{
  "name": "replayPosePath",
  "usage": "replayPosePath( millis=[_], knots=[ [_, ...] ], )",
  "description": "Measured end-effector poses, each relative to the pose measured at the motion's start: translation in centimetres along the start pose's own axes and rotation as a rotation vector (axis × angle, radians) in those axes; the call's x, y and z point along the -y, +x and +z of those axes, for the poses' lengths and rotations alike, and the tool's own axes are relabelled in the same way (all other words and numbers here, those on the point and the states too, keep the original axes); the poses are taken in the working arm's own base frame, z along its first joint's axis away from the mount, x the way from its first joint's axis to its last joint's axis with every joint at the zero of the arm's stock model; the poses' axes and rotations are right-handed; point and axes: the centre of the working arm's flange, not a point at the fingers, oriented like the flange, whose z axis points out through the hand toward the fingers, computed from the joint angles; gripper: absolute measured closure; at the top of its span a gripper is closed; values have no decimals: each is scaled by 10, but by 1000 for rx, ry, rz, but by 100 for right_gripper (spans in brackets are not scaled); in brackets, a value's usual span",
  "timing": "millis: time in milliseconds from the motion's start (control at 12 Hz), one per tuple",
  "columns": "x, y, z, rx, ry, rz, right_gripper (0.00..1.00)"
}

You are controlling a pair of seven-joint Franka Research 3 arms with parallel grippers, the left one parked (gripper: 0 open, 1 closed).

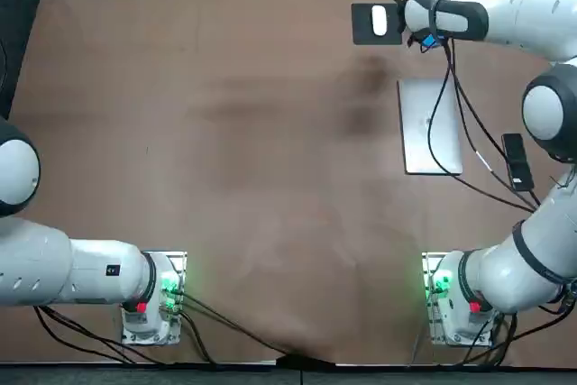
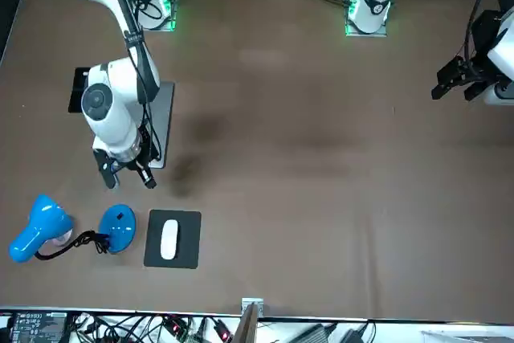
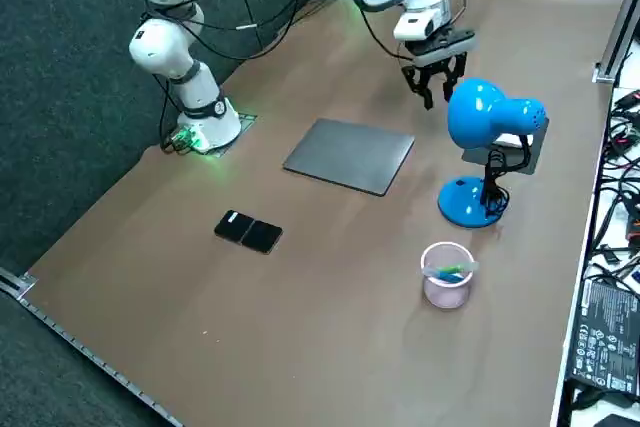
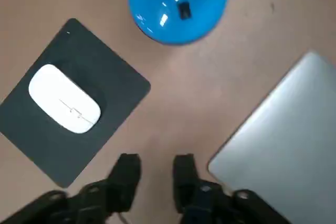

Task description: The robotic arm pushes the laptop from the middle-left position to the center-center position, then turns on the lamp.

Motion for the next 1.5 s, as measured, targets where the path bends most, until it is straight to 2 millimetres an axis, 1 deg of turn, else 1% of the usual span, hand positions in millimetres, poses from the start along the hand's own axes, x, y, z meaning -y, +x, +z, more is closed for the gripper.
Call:
replayPosePath(
  millis=[83, 167, 250, 333, 417, 500, 583, 667, 750, 833, 1000, 1083, 1250, 1500],
  knots=[
    [3, 1, 3, -16, -5, -43, 61],
    [6, 3, 5, -27, -8, -88, 62],
    [7, 6, 8, -32, -12, -141, 71],
    [7, 9, 10, -32, -15, -188, 83],
    [5, 14, 13, -31, -20, -230, 83],
    [1, 21, 16, -31, -26, -270, 87],
    [-3, 29, 20, -30, -32, -310, 93],
    [-7, 38, 23, -30, -36, -344, 93],
    [-9, 47, 24, -33, -37, -360, 97],
    [-10, 55, 26, -36, -36, -367, 97],
    [-4, 64, 31, -44, -31, -373, 98],
    [6, 69, 38, -62, -12, -377, 98],
    [12, 72, 49, -82, -9, -394, 98],
    [7, 86, 70, -116, -53, -436, 98]
  ],
)
